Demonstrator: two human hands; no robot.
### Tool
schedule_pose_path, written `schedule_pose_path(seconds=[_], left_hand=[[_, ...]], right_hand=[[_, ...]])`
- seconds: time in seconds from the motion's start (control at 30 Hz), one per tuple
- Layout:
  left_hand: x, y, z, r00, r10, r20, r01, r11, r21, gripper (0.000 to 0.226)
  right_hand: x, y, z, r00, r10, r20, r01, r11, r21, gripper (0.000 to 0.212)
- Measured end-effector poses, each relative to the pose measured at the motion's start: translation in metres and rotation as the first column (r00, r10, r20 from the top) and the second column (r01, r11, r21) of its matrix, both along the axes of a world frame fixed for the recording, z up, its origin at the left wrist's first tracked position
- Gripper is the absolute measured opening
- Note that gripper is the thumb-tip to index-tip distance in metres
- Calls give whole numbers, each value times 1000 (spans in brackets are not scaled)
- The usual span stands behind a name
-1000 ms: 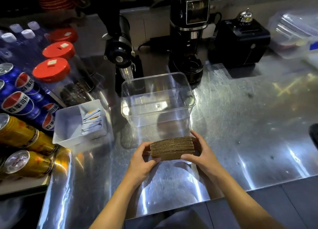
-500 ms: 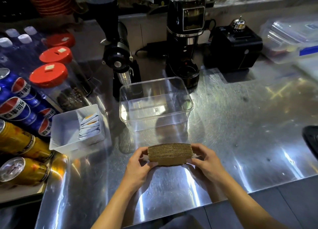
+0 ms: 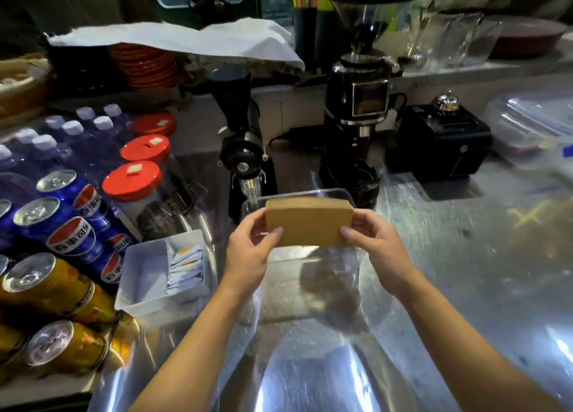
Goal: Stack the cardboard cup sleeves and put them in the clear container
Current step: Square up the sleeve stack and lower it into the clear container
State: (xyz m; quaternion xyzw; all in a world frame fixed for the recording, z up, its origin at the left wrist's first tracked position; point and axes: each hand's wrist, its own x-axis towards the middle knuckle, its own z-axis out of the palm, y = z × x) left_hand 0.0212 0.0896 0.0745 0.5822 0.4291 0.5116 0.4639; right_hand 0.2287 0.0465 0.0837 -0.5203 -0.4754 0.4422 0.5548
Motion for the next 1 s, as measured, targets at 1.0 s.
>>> schedule_pose_path(seconds=[1.0], left_hand=[[40,100,-69,883,188,-430,-433,681,-591,32]], right_hand=[[-11,144,-81,959,49,278,152,741,-655,28]])
